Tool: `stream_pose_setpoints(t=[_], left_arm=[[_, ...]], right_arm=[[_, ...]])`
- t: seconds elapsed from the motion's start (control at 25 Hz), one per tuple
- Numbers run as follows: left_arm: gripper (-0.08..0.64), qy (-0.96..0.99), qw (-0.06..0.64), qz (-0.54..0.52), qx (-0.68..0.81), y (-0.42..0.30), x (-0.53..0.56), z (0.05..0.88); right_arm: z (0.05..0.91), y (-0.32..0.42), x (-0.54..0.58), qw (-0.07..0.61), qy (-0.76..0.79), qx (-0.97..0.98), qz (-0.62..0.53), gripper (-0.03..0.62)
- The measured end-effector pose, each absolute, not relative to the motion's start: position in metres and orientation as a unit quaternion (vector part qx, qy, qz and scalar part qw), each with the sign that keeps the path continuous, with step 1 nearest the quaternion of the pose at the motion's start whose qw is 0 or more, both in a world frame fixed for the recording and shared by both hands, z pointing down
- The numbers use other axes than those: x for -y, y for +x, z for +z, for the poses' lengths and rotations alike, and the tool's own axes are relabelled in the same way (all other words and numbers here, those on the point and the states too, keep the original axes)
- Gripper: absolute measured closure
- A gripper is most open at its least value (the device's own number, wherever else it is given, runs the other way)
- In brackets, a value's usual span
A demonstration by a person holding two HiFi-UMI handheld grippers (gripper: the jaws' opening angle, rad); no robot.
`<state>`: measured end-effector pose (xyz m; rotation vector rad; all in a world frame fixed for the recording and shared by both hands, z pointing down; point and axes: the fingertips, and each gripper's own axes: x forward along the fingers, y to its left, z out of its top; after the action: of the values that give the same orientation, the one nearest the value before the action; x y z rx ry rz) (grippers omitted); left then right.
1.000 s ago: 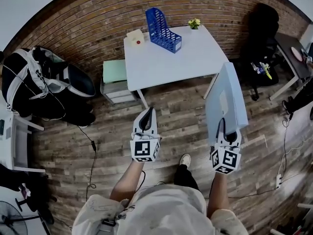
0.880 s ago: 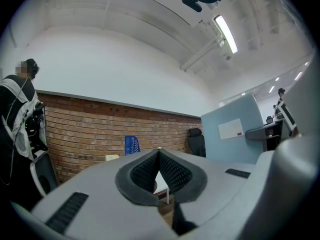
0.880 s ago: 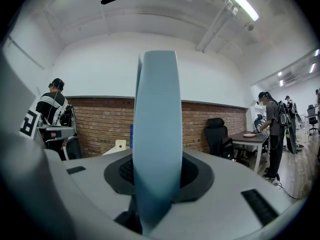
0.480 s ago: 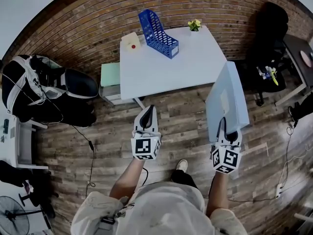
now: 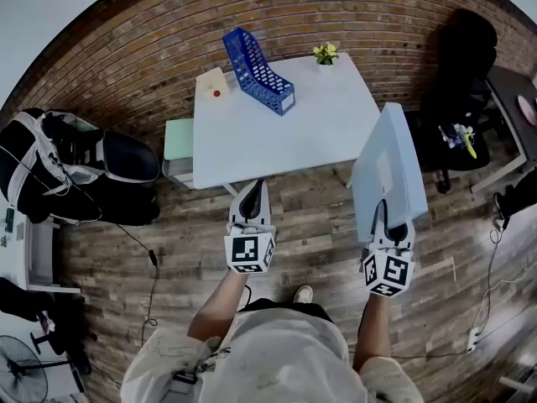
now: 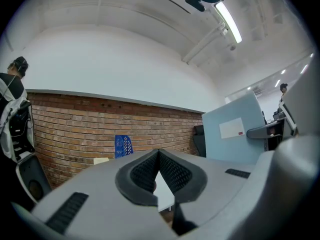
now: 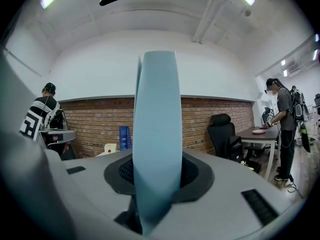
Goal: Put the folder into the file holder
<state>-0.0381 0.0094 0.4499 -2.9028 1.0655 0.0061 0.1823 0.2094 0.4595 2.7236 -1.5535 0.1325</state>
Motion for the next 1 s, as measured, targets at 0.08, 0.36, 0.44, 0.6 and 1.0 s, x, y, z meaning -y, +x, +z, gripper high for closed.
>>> stream_pose_setpoints(t=[0.08,0.36,0.44,0.6,1.0], left_arm=[[0.551,-0.938,0.026,0.002,-0.345,-0.032,-0.008,0.45],[0.551,-0.938,0.026,0.003,-0.346,-0.019,0.014,0.456],[0.551,-0.938,0.024,0.007,-0.347,-0.012,0.026,0.459],[0.551,-0.936,0.011,0.017,-0.352,0.002,0.063,0.462],[0.551,-0.93,-0.003,0.013,-0.368,0.016,0.168,0.467]], right_arm=[[0.458,0.188,-0.205,0.0,0.866,0.498,0.039,0.449],[0.454,0.2,-0.176,0.0,0.862,0.506,0.029,0.449],[0.455,0.205,-0.162,0.002,0.861,0.508,0.025,0.449],[0.455,0.22,-0.124,0.011,0.856,0.516,0.022,0.449],[0.442,0.24,0.001,0.035,0.84,0.541,0.014,0.451]])
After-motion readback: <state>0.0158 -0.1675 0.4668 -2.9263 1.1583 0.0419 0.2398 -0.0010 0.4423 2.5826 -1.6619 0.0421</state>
